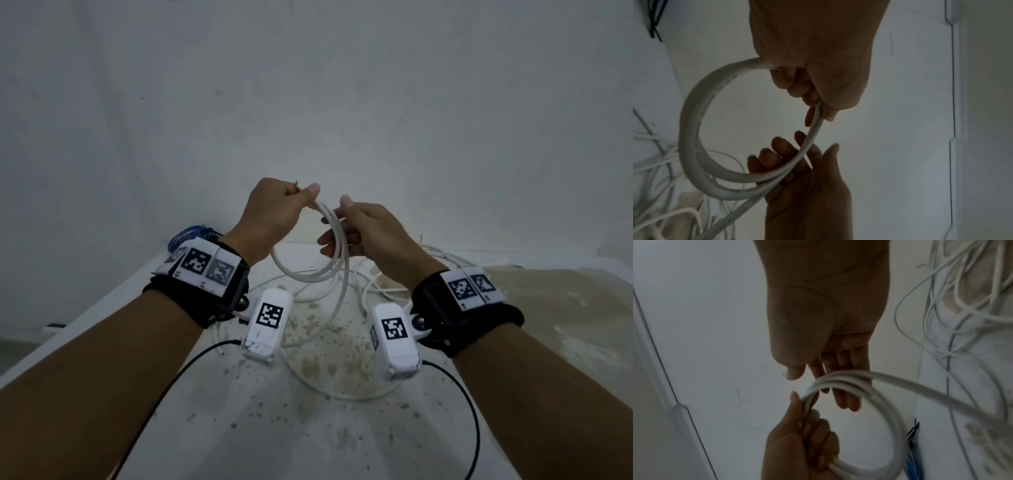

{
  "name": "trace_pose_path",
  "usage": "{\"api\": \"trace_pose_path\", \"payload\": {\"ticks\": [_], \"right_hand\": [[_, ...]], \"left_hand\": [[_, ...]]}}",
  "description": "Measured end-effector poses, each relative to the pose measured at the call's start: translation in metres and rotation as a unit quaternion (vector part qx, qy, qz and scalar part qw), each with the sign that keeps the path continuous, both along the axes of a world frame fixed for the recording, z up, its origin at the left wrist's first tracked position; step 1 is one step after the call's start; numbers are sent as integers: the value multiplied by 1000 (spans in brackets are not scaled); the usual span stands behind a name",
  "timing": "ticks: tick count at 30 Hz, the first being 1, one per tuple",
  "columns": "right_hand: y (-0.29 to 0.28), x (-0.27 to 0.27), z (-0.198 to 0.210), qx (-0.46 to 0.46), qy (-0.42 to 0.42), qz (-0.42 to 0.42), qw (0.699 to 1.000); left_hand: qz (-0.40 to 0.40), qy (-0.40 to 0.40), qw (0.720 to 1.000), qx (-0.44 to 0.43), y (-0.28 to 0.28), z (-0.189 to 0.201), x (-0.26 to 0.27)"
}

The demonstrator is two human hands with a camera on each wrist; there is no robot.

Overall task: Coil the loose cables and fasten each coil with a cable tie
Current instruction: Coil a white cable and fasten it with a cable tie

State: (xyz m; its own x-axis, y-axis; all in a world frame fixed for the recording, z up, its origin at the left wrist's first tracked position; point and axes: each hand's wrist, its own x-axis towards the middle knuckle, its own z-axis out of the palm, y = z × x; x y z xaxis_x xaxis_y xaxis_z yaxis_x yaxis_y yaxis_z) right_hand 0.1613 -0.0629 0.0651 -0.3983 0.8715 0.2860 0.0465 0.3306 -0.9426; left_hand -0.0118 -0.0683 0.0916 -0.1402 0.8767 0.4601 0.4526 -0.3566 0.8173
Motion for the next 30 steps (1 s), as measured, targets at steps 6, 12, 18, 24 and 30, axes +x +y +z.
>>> {"api": "trace_pose_path", "payload": {"ticks": [6, 12, 18, 24, 30], "right_hand": [[1, -9, 9, -143, 81, 60, 985], [8, -11, 2, -139, 186, -43, 972], [26, -3, 7, -162, 406, -179, 881], [16, -20, -9, -195, 445, -169, 858], [8, -26, -21, -191, 417, -128, 880]], "left_hand": [[-16, 53, 997, 47, -1, 4, 10], [59, 128, 989, 36, 1, -7, 10], [71, 170, 976, -118, -31, -28, 26], [-9, -350, 925, -146, -15, -39, 40], [53, -222, 973, -44, -10, -40, 34]]}}
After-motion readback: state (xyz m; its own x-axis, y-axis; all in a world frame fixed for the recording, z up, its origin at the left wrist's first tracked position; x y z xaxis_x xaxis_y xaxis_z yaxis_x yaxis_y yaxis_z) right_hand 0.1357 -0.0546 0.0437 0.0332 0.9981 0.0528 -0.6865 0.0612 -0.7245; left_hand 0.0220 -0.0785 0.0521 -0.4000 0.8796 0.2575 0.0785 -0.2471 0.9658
